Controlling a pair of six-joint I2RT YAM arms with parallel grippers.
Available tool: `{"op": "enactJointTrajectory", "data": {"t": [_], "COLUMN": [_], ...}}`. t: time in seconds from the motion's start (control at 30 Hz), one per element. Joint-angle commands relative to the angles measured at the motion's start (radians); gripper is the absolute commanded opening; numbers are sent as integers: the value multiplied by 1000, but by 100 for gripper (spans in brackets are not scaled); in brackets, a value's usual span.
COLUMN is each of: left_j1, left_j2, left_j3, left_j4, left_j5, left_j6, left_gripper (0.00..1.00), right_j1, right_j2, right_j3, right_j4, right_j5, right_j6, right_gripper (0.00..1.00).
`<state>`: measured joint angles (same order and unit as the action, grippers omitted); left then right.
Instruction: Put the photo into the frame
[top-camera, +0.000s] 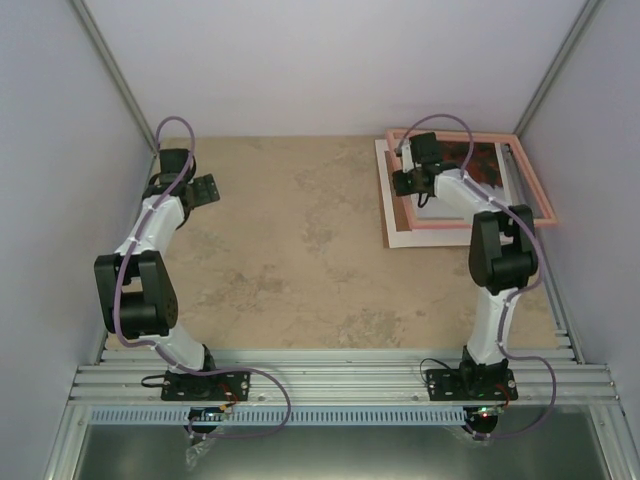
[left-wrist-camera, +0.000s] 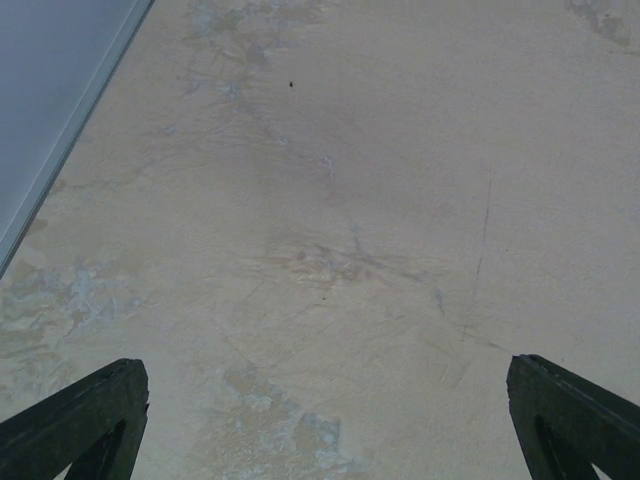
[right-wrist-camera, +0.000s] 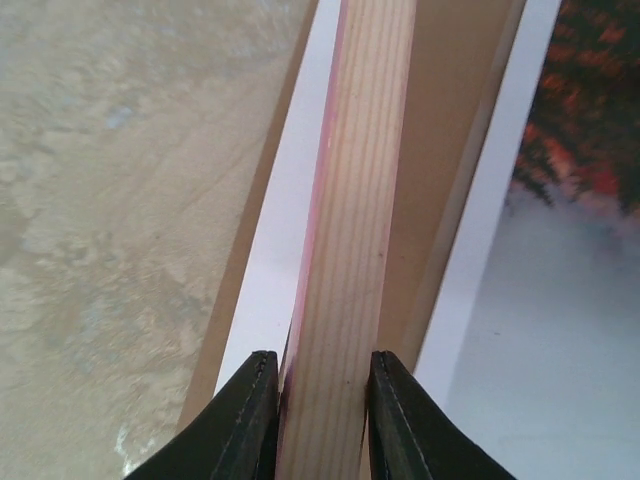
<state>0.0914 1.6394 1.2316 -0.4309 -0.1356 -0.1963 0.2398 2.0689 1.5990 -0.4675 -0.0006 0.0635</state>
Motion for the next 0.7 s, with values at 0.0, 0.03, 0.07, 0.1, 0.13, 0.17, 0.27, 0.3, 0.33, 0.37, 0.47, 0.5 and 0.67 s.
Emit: {"op": "enactJointTrajectory", "data": {"t": [0.0,0.03,0.07,0.1,0.13,0.17,0.27,0.3,0.33,0.37,0.47,0.5,0.67], "left_j1": [-5,-4,-5,-4,-4,-4,-4,-4,-5,-4,-4,-4,3], "left_j2": [8,8,8,8,8,7,4,2,0,-2,-14,-16,-28], "left_j3": [36,39,43,45,48,49,54,55,57,58,60,64,97], "left_j4": [5,4,2,1,1,0,-1,-2,-4,-7,-9,-13,-36], "left_j5": [-20,-17,-15,-13,-14,-14,-17,-13,-4,5,17,14,4], "left_j6": [-14,-14,-15,-15,-16,-16,-14,-14,-10,-7,-8,-8,-11], "left_gripper": [99,99,99,99,99,99,99,99,99,99,99,99,100], "right_j1": [-24,-20,-14,-5,8,21,81,108,135,168,271,302,444], "right_j2": [-137,-157,-177,-195,-216,-235,-284,-298,-308,-320,-340,-346,-373], "right_j3": [-73,-87,-101,-112,-126,-138,-178,-193,-204,-216,-245,-255,-328], "right_j4": [108,124,139,150,164,177,212,226,237,249,275,281,355], "right_j5": [110,111,108,105,102,96,58,57,58,63,76,82,68], "right_j6": [-185,-200,-218,-236,-253,-273,-339,-360,-388,-407,-452,-467,-559], "right_gripper": [0,0,0,0,0,0,0,0,0,0,0,0,0]}}
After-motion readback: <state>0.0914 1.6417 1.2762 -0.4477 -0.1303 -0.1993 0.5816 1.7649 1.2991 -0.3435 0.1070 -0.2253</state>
